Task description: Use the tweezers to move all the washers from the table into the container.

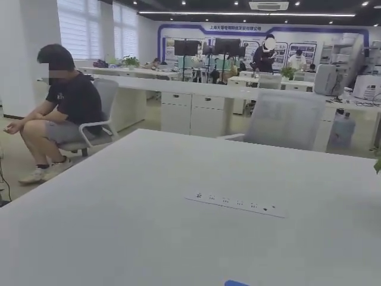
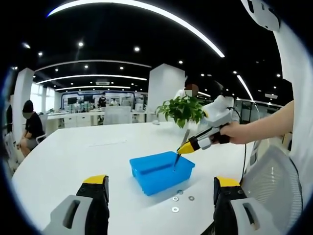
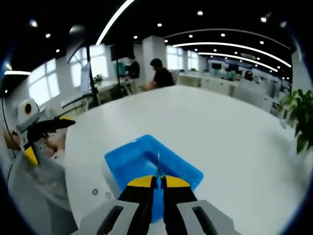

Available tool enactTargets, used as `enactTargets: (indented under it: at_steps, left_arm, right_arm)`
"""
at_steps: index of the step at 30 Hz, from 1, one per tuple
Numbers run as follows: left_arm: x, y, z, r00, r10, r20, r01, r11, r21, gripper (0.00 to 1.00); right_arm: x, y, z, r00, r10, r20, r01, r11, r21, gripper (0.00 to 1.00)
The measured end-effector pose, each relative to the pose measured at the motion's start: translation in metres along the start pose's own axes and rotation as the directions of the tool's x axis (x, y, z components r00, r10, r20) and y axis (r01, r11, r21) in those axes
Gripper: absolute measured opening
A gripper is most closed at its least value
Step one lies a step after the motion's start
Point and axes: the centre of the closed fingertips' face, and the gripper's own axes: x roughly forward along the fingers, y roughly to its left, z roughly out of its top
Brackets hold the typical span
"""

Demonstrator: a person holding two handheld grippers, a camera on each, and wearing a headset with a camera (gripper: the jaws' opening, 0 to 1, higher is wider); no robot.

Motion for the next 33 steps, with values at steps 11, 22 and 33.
enactTargets:
  at_steps: [11, 22, 33]
  left_arm:
    - [0.0, -0.001, -0.003, 0.9999, -0.009, -0.009, 0.009, 1.0, 0.002, 0.89]
    - [0.001, -0.002, -0.008, 0.9995, -0.019, -0.027, 0.019, 1.0, 0.004, 0.86]
    - [0.001, -0.002, -0.01, 0.999, -0.02, -0.039, 0.02, 1.0, 0.013, 0.85]
  right_arm:
    - [-0.027, 0.045, 0.014, 0.9951, 0.089, 0.043, -0.09, 0.996, 0.014, 0.03]
    - [-0.017, 0.087, -0.035, 0.9774, 0.199, -0.072, -0.195, 0.979, 0.054, 0.03]
    - [-0.006, 0.102, -0.057, 0.9631, 0.234, -0.133, -0.229, 0.972, 0.051, 0.04]
